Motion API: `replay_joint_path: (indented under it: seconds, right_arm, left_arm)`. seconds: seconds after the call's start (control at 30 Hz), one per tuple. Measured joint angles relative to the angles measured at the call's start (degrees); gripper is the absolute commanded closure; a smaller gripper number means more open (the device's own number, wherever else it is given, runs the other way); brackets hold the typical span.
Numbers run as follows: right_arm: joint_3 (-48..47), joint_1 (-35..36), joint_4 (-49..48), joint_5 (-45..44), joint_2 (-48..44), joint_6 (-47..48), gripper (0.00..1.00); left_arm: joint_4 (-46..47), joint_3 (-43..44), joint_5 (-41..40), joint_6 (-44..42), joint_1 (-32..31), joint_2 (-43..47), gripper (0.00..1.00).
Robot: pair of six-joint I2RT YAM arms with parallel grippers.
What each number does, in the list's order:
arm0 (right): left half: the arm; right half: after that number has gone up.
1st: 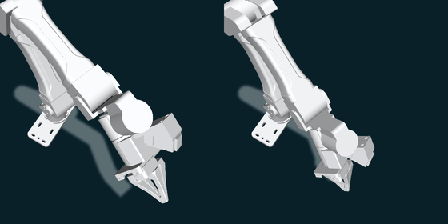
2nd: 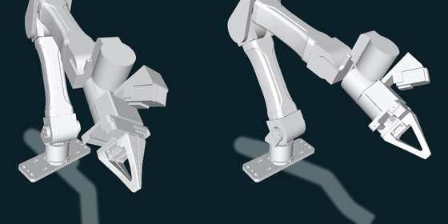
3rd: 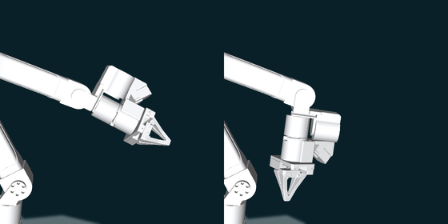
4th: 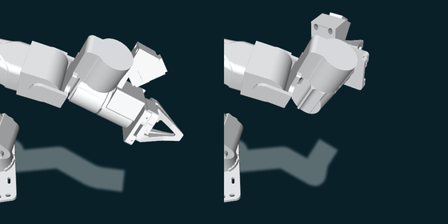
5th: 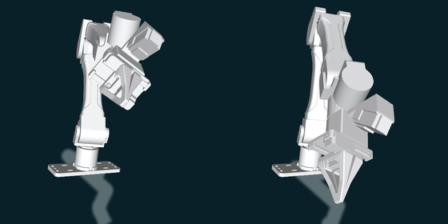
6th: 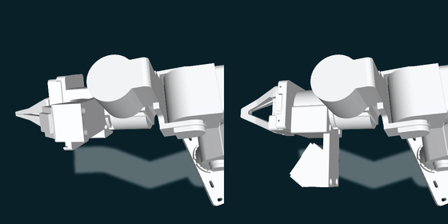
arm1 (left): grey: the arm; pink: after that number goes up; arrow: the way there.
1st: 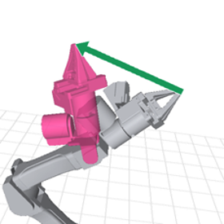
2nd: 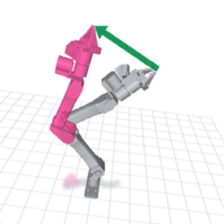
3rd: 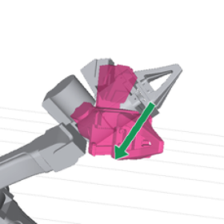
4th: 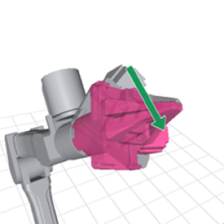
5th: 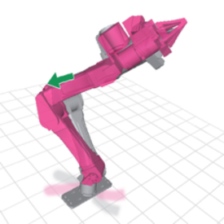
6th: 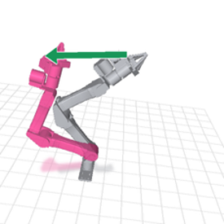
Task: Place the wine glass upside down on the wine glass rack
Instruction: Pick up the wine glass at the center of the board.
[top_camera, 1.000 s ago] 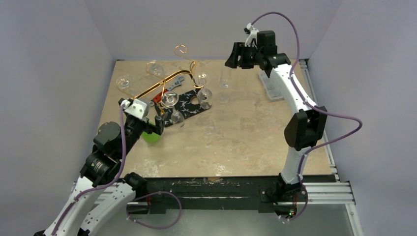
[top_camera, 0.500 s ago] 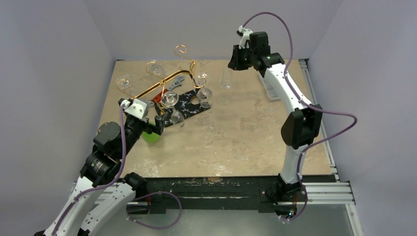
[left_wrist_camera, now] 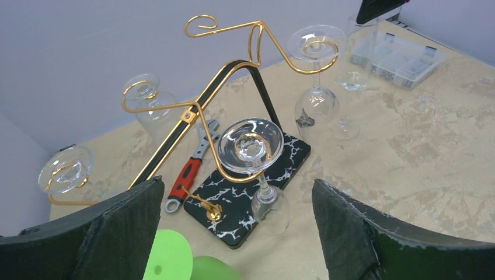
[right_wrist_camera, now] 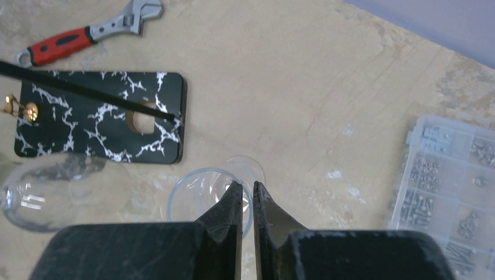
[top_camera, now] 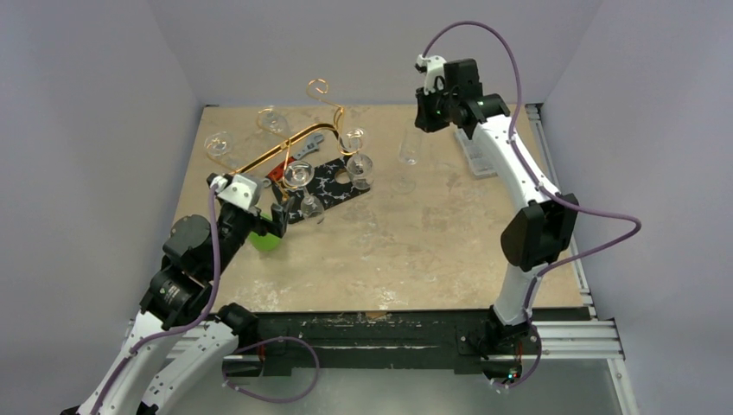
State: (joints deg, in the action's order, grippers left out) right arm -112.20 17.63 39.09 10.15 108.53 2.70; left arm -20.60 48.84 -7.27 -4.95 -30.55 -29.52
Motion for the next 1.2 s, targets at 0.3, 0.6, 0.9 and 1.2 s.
replay_joint_path:
  seconds: [0.3,0.6,0.9,1.2]
  right_arm:
    - [11.1,0.0,2.4,3.5,-11.9,4.9,1.00]
    - [24.4,-0.1,2.1,9.4,-24.4,5.9,1.00]
    - [31.0,-0.2,4.0,16.5,-30.0,6.0,1.00]
    - [34.8,-0.4,5.9,23.9,-34.7,6.6,1.00]
  left_arm:
    - [0.3,-0.5,0.2,0.1,0.1,0.8,0.05]
    - [0.4,-0.9,3.2,3.9,0.7,0.4,0.00]
    - [-1.3,-0.9,8.8,13.7,0.9,-2.7,0.01]
    - [-2.5,-2.5,16.8,28.7,0.9,-2.1,0.01]
